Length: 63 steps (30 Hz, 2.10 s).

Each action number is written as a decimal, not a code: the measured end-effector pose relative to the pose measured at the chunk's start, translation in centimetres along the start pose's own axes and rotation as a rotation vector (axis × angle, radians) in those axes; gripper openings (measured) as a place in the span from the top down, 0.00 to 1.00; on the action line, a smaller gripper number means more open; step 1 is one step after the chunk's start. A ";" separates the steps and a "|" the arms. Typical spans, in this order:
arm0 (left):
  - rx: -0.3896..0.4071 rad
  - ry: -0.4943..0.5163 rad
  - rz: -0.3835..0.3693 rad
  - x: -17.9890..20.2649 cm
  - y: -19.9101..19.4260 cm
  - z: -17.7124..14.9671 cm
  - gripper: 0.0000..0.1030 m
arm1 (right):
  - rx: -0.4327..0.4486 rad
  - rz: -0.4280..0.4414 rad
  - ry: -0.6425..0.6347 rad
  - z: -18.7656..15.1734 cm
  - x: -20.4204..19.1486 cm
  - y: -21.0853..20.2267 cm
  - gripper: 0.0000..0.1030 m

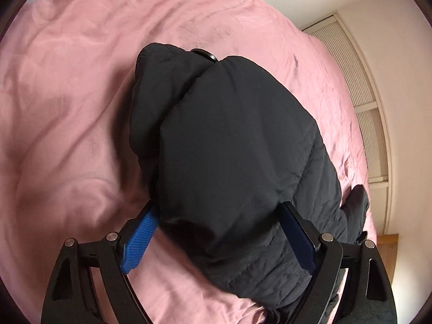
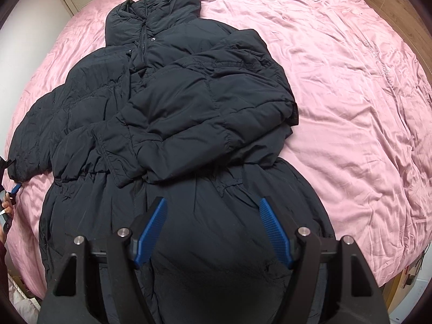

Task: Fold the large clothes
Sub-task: 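Reach the left tool to the other sleeve cuff and close on it, then lift the held sleeve with the left tool and fold it across the coat body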

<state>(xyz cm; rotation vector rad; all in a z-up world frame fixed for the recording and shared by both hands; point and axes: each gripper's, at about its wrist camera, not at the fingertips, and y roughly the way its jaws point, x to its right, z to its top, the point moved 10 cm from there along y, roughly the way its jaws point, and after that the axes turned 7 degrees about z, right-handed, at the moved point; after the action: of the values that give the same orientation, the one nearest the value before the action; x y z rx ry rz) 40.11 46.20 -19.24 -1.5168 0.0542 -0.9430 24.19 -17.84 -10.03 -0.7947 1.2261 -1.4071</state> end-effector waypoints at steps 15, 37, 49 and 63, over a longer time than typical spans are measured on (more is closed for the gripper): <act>0.019 -0.187 -0.229 1.4 -1.7 0.7 0.84 | 0.007 0.006 0.005 -0.9 1.0 -0.6 0.32; 0.021 0.307 -0.357 19.2 -11.4 -10.3 0.88 | 0.083 0.073 0.101 -1.6 6.3 -2.3 0.32; -0.126 0.574 -0.330 26.7 -7.6 -24.3 0.88 | 0.117 0.052 0.134 -2.8 10.7 -3.8 0.32; -0.259 0.675 -0.173 27.8 1.0 -35.0 0.87 | 0.110 0.030 0.165 -4.5 14.7 -4.2 0.32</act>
<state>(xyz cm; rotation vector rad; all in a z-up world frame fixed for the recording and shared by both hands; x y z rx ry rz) 38.91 2.48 -10.16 -1.3844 0.5539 -1.6050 15.61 -31.23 -9.39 -0.5915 1.2678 -1.5260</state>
